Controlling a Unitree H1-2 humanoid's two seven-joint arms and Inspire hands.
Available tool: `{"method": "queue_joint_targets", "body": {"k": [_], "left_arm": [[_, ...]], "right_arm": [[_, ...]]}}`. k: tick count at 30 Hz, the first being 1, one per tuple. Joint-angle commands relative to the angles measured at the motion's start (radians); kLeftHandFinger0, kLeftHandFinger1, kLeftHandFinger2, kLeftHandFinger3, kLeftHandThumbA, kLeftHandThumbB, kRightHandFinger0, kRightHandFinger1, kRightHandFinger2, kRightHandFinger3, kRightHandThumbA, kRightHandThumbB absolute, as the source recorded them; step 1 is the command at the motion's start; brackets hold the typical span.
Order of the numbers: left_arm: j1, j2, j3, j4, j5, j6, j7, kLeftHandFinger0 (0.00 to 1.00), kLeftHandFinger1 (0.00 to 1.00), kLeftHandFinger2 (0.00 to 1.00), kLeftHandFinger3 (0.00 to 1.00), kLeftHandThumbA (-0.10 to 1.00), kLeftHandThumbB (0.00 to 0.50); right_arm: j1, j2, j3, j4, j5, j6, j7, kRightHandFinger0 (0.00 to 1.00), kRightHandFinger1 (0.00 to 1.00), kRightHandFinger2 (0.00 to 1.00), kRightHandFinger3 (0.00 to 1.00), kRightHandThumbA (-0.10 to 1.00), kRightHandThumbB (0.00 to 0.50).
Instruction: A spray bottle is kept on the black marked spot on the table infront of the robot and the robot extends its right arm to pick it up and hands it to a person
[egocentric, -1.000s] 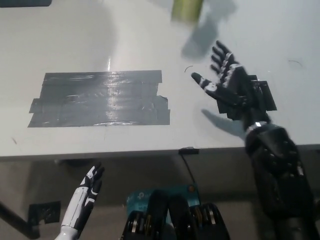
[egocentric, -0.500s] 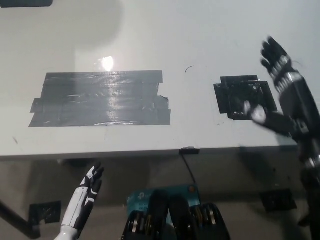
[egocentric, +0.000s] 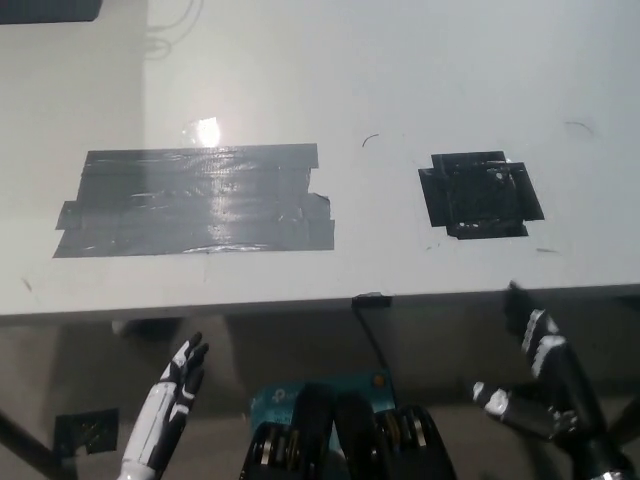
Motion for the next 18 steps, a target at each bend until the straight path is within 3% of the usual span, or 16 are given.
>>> {"method": "queue_joint_targets", "body": {"k": [1,6,8,18], "left_arm": [[0.017,0.005,-0.002,0.004,0.005,-0.063,0.014,1.00,1.00,1.00,1.00,1.00,0.329],[0.000,0.007,0.003,0.019,0.009,-0.068,0.018,1.00,1.00,1.00,1.00,1.00,0.317],[-0.001,0.007,0.004,0.018,0.002,-0.068,0.014,1.00,1.00,1.00,1.00,1.00,0.342],[0.014,0.006,0.006,0.002,-0.004,-0.076,0.011,1.00,1.00,1.00,1.00,1.00,0.353]], "right_arm": [[-0.018,0.005,0.028,0.097,-0.074,-0.120,-0.016,1.00,1.00,1.00,1.00,0.87,0.394],[-0.040,0.000,0.041,0.125,-0.093,-0.123,-0.013,1.00,1.00,1.00,1.00,0.86,0.391],[-0.041,0.002,0.041,0.127,-0.092,-0.120,-0.011,1.00,1.00,1.00,1.00,0.85,0.383],[-0.029,0.001,0.038,0.098,-0.090,-0.095,-0.002,1.00,1.00,1.00,1.00,0.85,0.358]]}}
